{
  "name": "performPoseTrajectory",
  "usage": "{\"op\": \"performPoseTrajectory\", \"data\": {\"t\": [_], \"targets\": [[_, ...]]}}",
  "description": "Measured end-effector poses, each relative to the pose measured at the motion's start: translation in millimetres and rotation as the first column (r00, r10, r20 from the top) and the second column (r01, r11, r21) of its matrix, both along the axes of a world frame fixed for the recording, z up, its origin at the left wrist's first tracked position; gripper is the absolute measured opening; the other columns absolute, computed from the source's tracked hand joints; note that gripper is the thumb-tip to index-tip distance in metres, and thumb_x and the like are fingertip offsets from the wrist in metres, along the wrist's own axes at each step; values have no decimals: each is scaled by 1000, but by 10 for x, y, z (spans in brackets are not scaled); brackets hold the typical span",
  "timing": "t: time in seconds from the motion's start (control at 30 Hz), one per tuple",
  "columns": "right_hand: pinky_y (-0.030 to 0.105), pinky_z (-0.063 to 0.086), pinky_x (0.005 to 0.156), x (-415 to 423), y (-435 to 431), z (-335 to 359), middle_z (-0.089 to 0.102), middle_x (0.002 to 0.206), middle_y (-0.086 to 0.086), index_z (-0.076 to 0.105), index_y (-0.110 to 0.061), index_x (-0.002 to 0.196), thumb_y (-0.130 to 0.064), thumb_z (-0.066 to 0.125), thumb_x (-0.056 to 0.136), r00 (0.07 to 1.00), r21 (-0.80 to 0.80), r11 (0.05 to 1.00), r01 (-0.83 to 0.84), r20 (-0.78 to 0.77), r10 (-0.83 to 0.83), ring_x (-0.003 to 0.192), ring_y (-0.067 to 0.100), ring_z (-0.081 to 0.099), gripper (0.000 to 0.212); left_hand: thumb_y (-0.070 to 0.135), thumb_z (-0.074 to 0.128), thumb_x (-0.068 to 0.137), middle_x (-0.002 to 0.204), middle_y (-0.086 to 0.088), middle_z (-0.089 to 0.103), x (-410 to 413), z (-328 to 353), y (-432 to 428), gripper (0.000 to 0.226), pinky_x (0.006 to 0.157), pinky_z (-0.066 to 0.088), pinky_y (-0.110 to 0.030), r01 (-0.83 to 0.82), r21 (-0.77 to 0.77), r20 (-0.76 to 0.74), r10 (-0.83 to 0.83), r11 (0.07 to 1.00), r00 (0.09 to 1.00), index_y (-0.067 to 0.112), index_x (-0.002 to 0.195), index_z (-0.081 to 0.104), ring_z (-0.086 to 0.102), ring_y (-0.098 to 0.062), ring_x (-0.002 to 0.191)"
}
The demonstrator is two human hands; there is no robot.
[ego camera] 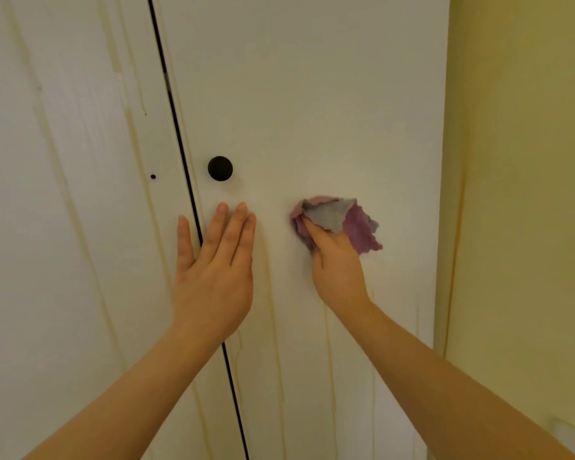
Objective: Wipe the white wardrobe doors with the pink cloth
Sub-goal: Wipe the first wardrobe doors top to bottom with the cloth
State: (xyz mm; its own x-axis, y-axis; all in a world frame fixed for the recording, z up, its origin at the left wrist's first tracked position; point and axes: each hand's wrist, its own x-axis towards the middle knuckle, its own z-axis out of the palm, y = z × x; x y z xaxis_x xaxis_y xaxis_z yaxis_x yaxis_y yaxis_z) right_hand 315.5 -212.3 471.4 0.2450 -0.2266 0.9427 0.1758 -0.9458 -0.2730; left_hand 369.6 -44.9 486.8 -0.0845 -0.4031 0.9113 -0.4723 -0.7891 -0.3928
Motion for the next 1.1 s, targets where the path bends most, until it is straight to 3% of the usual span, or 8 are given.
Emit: {"op": "performPoseTrajectory", "data": {"t": [0.2,0.33,0.4,0.57,0.7,0.83,0.93,1.1], "targets": [[55,46,90,-113,173,-601,59,118,25,52,-8,125,-2,34,83,994,-102,992,-70,-92,61,113,32,46,45,11,52,87,147,-13,39,-37,-84,147,56,112,7,-57,-13,-32,-46,12,999,999,1,141,39,35,-26,137],[41,42,100,21,389,-21,58,121,19,55,-5,128,0,38,87,987,82,988,-130,-83,137,113,35,53,44,11,53,87,147,-13,40,-22,-107,248,55,112,7,-58,-38,-16,-48,37,999,998,1,140,40,31,-26,138],[34,36,103,93,473,64,57,124,17,53,-7,130,-6,34,89,990,22,993,-118,-77,119,116,32,50,45,12,52,88,147,-13,40,-25,-117,280,55,112,7,-58,-51,-22,-57,50,998,997,0,140,40,29,-26,138],[46,47,93,-45,549,-709,59,120,22,58,-7,122,-3,36,84,987,-132,983,-126,-114,111,114,34,48,44,10,54,85,147,-14,40,-22,-176,432,56,111,7,-60,-85,22,-73,87,996,994,-2,139,42,28,-28,138],[29,35,100,80,598,-111,61,119,17,58,-6,124,2,42,87,985,20,987,-160,-60,161,111,30,53,41,7,53,82,149,-16,35,-9,-237,478,61,112,5,-60,-97,69,-87,103,993,991,-2,140,38,27,-28,139],[49,38,102,183,637,-255,54,128,18,51,-9,131,-10,31,96,992,-114,986,-120,-59,114,121,37,48,41,5,46,82,150,-16,33,-20,-261,486,61,112,3,-60,-90,84,-108,99,992,989,-2,141,33,24,-28,140],[47,39,102,23,724,-798,53,130,19,51,-12,129,-16,23,101,978,-213,959,-184,-137,157,123,33,45,40,9,41,84,149,-14,35,-10,-263,574,59,112,2,-59,-84,119,-100,96,989,990,-1,141,30,24,-27,140],[39,38,101,149,816,-93,59,122,16,60,-7,123,-10,36,92,995,-204,974,-101,-41,95,117,31,47,38,9,49,84,150,-12,35,-36,-249,608,59,111,5,-62,-98,123,-86,109,988,990,1,141,36,24,-25,141]]}}
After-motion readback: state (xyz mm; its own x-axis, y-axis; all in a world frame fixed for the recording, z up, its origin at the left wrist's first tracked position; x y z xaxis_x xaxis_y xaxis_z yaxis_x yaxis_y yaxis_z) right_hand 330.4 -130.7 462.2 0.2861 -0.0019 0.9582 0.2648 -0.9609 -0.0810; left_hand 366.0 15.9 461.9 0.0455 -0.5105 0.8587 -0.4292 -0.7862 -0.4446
